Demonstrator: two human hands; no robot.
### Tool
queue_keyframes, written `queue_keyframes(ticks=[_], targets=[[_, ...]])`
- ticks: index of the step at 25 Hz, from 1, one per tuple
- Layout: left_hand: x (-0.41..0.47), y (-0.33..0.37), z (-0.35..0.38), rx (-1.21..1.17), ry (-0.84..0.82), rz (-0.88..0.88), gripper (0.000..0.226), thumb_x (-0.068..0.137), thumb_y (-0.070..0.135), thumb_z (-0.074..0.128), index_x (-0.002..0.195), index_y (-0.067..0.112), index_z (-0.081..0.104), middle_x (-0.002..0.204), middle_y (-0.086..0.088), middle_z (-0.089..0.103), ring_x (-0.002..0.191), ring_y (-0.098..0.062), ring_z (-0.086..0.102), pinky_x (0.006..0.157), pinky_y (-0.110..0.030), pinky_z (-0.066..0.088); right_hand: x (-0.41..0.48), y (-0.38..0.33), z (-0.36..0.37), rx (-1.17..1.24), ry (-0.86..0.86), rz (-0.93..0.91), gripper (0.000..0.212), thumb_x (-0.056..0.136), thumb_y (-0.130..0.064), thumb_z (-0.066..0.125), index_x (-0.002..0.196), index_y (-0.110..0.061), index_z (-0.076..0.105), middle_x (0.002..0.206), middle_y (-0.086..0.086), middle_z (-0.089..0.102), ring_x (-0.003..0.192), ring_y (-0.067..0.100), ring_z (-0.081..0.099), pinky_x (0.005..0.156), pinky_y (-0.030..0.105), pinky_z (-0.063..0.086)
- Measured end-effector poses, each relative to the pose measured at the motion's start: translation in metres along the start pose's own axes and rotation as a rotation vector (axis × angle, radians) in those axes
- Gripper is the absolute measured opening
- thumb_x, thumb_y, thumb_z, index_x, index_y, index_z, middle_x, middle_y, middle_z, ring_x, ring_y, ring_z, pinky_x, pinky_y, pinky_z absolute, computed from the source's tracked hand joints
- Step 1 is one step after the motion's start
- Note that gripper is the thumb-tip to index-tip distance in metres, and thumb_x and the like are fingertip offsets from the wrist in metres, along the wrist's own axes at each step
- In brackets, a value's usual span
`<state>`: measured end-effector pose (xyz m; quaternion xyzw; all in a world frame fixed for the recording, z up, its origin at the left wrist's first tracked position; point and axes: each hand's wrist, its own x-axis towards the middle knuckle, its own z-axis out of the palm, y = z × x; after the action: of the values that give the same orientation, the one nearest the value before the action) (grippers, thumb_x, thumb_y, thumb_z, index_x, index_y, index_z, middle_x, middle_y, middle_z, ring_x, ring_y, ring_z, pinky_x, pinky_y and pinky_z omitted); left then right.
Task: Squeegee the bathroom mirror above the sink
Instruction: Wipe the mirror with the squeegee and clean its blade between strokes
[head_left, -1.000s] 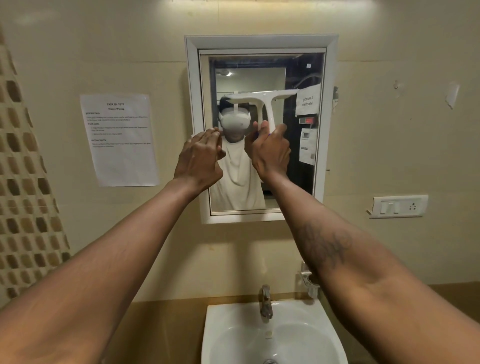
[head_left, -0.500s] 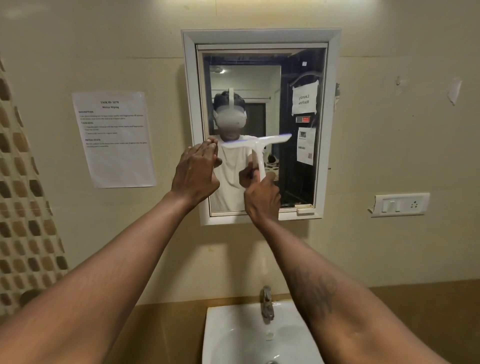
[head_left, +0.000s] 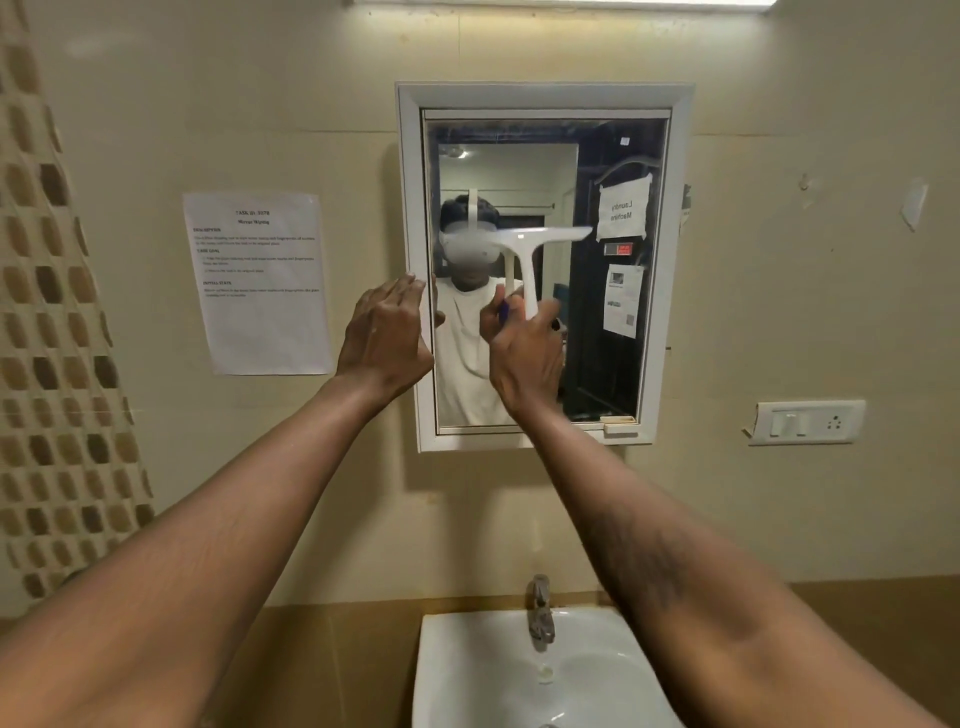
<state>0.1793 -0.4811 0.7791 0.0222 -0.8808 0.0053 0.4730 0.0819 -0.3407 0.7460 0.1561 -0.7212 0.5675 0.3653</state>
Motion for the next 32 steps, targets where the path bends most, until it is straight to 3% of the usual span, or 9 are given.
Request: queue_keyframes(ticks=[2,5,9,12,19,24,28,32], targets=[[0.004,-0.001,-0.003,0.014,-0.009,0.0,0.059,0.082,0.004,0.053,0.141,-0.001,0.051,0.145,-0.019,0.055,0.139,-0.032,0.049,0.118,-0.044,0.037,0.032,-0.028,0.003,0.016,0.024,-0.067,0.03,0.11,-0.046,0.039,0.116,-0.018,0.039,0.081,0.001,0.062,0.067,0.017,0.063,0.057,0.039,0.055],[0.011,-0.004,-0.005,-0.002,0.006,0.012,0.057,0.084,0.007,0.052,0.14,-0.002,0.051,0.144,-0.02,0.055,0.138,-0.033,0.049,0.118,-0.044,0.036,0.067,-0.056,0.007,0.033,0.062,-0.142,0.028,0.111,-0.042,0.037,0.117,-0.015,0.041,0.078,0.001,0.064,0.063,0.013,0.063,0.051,0.029,0.046],[0.027,-0.008,-0.008,0.008,0.022,0.005,0.063,0.08,0.003,0.053,0.143,-0.002,0.049,0.147,-0.019,0.053,0.141,-0.031,0.047,0.12,-0.044,0.034,0.092,-0.071,0.014,-0.027,0.069,-0.133,0.032,0.111,-0.04,0.036,0.123,-0.011,0.045,0.083,0.005,0.066,0.068,0.015,0.062,0.051,0.025,0.035],[0.037,-0.012,-0.01,0.017,0.028,-0.003,0.066,0.079,0.002,0.053,0.144,-0.001,0.048,0.15,-0.018,0.051,0.143,-0.03,0.045,0.121,-0.045,0.034,0.092,-0.062,0.021,-0.099,0.049,-0.095,0.032,0.11,-0.042,0.033,0.122,-0.014,0.043,0.077,-0.003,0.054,0.062,0.008,0.051,0.049,0.025,0.031],[0.026,-0.012,-0.001,0.006,-0.024,0.004,0.068,0.08,0.002,0.054,0.148,0.001,0.045,0.153,-0.017,0.048,0.146,-0.029,0.042,0.123,-0.044,0.031,0.049,-0.019,0.033,-0.13,0.003,-0.058,0.027,0.109,-0.049,0.038,0.109,-0.023,0.034,0.078,-0.006,0.05,0.067,0.014,0.059,0.052,0.029,0.045],[0.012,-0.016,0.003,0.005,-0.055,-0.002,0.069,0.08,0.002,0.052,0.148,0.001,0.044,0.155,-0.017,0.046,0.147,-0.028,0.04,0.124,-0.043,0.028,0.006,0.019,0.036,-0.189,-0.031,-0.016,0.041,0.108,-0.054,0.037,0.123,-0.015,0.041,0.093,0.004,0.056,0.075,0.024,0.06,0.058,0.036,0.048],[0.001,-0.015,0.004,0.0,-0.069,0.007,0.068,0.081,0.004,0.053,0.148,0.001,0.045,0.154,-0.018,0.047,0.147,-0.028,0.04,0.124,-0.042,0.029,-0.029,0.047,0.033,-0.175,-0.101,0.045,0.048,0.107,-0.048,0.037,0.14,-0.013,0.037,0.097,0.01,0.063,0.084,0.034,0.065,0.068,0.045,0.054],[-0.008,-0.015,0.008,-0.011,-0.082,0.001,0.069,0.079,0.003,0.055,0.148,0.0,0.045,0.153,-0.018,0.048,0.146,-0.029,0.041,0.123,-0.043,0.029,-0.061,0.068,0.029,-0.199,-0.129,0.084,0.039,0.108,-0.044,0.039,0.131,-0.012,0.041,0.087,0.004,0.053,0.082,0.037,0.064,0.069,0.049,0.055]])
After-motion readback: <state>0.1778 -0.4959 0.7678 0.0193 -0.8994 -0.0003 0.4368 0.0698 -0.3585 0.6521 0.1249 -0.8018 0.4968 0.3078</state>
